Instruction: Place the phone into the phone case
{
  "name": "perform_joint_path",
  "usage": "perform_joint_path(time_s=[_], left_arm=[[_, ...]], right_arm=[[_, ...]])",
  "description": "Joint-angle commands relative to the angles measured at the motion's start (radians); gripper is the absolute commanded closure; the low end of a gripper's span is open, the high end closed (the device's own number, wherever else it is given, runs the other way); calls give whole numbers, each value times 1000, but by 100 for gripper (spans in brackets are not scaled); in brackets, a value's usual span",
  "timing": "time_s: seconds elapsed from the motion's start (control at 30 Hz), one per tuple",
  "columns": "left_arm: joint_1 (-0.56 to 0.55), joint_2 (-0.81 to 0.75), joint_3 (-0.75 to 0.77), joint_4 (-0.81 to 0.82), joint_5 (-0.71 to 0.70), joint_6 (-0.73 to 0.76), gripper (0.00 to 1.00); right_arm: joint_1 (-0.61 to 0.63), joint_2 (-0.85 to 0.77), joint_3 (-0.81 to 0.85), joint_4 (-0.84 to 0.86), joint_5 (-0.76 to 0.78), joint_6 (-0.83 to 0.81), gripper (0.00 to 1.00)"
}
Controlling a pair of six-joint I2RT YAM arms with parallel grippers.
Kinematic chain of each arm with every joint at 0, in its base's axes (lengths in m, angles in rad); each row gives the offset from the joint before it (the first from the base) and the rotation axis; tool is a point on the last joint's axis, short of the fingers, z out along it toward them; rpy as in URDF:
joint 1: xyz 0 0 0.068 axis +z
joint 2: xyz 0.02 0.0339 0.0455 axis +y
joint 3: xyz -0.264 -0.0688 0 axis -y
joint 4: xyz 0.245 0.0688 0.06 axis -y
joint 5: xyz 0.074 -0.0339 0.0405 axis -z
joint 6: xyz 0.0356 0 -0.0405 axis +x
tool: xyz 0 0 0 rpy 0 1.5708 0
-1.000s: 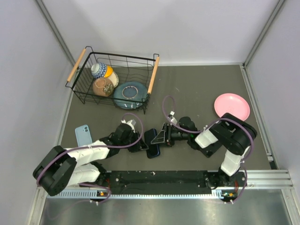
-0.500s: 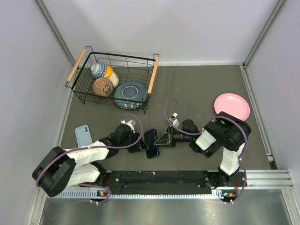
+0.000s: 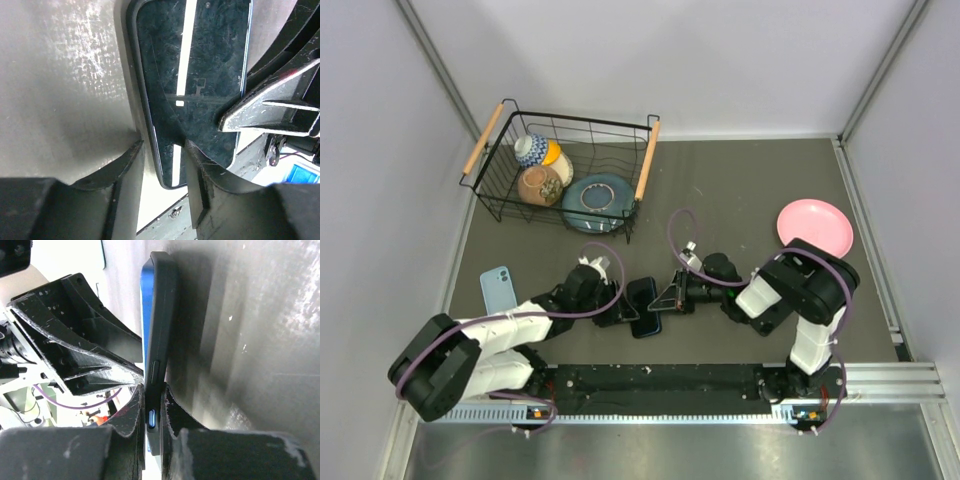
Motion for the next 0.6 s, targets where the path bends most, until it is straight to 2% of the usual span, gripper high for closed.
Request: perform_joint_path(time_s=[0.0,0.03,0.1,0.23,0.33,0.43,0.57], left_arm=[[-6,-67,33,-82,-38,39,54],[-6,-119,42,-125,-53,45,48],[0,-182,59,-156,-69,72,44],[12,-348,78,-191,-59,93,31],[25,-403,99,-185,13,108,28],[25,-425,93,-96,117,84,28],[25,-412,64,124,237,18,28]], right_arm=[[-7,-100,23,40,-9,-35,100],[-13,-152,13,26,-11,-46,100],[-36,-212,2,-42,-8,-92,100],[-79,-445,-55,-153,15,-170,100],[-88,-559,-55,-232,-17,-224,100],[-88,-654,-37,-255,-90,-248,100],[-88,-694,-60,-118,-169,-149,100]])
